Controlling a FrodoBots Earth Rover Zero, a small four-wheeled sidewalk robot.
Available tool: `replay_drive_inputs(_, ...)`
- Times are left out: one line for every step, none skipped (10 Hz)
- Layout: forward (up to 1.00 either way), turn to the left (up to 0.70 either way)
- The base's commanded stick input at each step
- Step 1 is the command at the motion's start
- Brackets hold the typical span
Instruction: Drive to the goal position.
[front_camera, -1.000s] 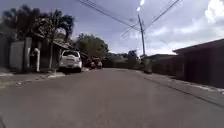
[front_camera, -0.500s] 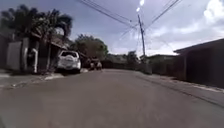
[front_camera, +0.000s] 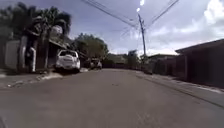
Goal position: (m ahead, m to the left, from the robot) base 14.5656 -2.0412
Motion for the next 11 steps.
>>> replay_drive_inputs(0.45,0.0)
replay_drive_inputs(0.45,0.0)
replay_drive_inputs(0.45,0.0)
replay_drive_inputs(0.45,0.0)
replay_drive_inputs(0.45,0.0)
replay_drive_inputs(0.45,0.0)
replay_drive_inputs(0.45,0.0)
replay_drive_inputs(0.45,0.0)
replay_drive_inputs(0.45,0.0)
replay_drive_inputs(0.45,0.0)
replay_drive_inputs(0.45,0.0)
